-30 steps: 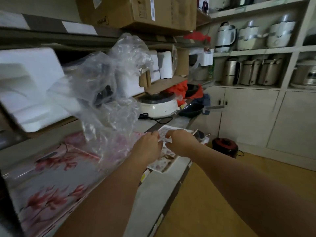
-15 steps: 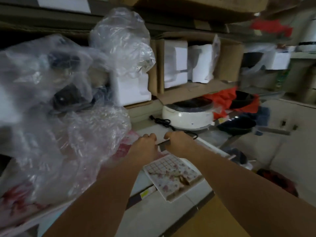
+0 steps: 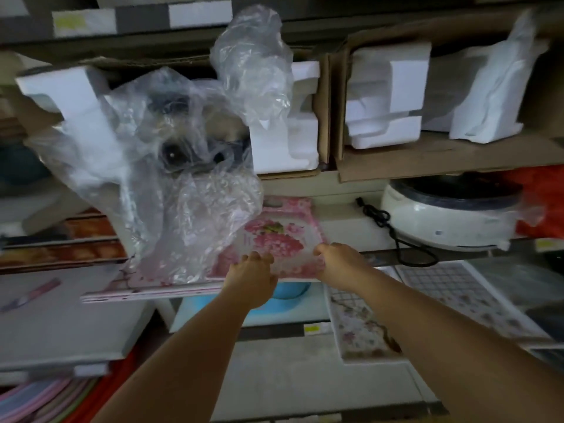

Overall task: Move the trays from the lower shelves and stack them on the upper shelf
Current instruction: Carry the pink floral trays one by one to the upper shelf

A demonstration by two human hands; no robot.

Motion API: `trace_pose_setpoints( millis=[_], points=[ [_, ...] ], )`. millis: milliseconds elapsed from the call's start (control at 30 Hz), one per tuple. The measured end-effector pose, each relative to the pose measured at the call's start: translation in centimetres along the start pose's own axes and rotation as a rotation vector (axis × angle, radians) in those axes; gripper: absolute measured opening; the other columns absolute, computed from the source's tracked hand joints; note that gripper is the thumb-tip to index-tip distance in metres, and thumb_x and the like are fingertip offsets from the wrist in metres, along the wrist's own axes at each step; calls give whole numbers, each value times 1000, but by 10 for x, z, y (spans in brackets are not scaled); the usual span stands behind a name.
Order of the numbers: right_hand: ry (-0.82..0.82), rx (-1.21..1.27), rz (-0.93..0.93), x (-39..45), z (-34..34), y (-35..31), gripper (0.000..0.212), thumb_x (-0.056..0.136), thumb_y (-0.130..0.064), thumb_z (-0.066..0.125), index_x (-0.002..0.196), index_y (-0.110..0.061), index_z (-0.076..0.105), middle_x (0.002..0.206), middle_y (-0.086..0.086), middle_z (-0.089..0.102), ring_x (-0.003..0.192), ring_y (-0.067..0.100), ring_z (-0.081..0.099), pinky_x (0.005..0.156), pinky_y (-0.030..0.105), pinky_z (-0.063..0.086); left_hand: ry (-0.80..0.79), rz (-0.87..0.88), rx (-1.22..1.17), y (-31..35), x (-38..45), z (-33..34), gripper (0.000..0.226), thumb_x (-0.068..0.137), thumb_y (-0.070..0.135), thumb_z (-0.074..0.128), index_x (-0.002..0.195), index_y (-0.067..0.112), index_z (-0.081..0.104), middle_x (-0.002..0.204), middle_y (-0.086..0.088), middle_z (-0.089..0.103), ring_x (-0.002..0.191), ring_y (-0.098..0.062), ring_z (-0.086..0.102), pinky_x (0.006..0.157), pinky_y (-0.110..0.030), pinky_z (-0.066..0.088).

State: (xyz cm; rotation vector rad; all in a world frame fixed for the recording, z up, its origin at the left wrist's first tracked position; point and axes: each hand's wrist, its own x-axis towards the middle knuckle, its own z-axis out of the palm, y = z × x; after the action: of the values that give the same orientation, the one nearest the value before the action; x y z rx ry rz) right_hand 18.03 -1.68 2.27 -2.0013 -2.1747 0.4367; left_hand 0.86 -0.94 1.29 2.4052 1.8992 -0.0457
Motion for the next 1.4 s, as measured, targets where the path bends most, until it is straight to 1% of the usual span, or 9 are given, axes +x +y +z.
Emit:
trace_pose_setpoints(
  millis=[167,400,633,800,1000,1133,1233,1300,1400],
  points=[
    [-35,-13,-32,13,15,-3,38,91,-20,55,128,-10,50,126,12,56,113,29,54,88,34,47,-18,-4,23,3,11,7,45,99,33,38,141,20,34,139,-10,42,126,-28,42,106,-39,34],
    [-99,-47,-67,29,40,8,46,88,-8,55,133,-8,48,129,14,56,117,30,54,92,31,45,-111,8,189,1,35,26,51,96,37,44,143,21,32,140,-8,42,127,-27,42,106,-40,33],
    [-106,-104,-55,44,49,16,38,94,-5,45,129,-13,56,120,12,61,107,28,59,82,29,45,-91,30,268,-1,49,35,42,94,5,39,131,23,48,125,-6,57,113,-26,57,94,-36,44],
    [-137,-183,-74,50,41,18,35,93,-6,47,127,-11,55,119,12,60,106,27,59,77,28,43,-101,60,181,4,57,29,40,94,10,38,129,25,50,123,-5,58,112,-25,56,93,-37,46],
    [-151,-164,-135,55,33,0,56,91,-1,45,144,-15,36,131,13,50,113,31,54,91,37,48,-94,43,137,6,58,15,39,96,16,38,130,28,50,120,-6,61,108,-25,58,89,-34,46],
    [-151,-145,-128,55,31,-6,42,94,-3,41,134,-10,49,124,14,58,106,29,59,79,30,47,-83,27,110,6,56,9,34,96,18,41,126,24,56,120,-4,61,110,-23,58,91,-33,45],
    [-150,-192,-124,55,30,-6,30,96,-7,39,117,-4,60,113,14,63,87,24,57,58,25,40,-59,19,129,4,56,7,31,97,24,42,122,22,59,116,-2,63,106,-21,59,87,-32,46],
    [-142,-225,-128,55,29,-8,30,98,-8,37,116,-4,61,110,14,64,82,22,54,60,25,38,-48,28,148,2,55,5,30,98,28,40,118,21,61,111,-3,64,102,-21,60,82,-31,45],
    [-112,-244,-137,53,25,-10,30,98,-7,38,117,-5,60,110,13,64,89,25,59,67,27,37,-22,55,175,0,53,-1,28,99,30,37,113,22,61,108,-2,64,100,-21,60,77,-30,41]
  ],
)
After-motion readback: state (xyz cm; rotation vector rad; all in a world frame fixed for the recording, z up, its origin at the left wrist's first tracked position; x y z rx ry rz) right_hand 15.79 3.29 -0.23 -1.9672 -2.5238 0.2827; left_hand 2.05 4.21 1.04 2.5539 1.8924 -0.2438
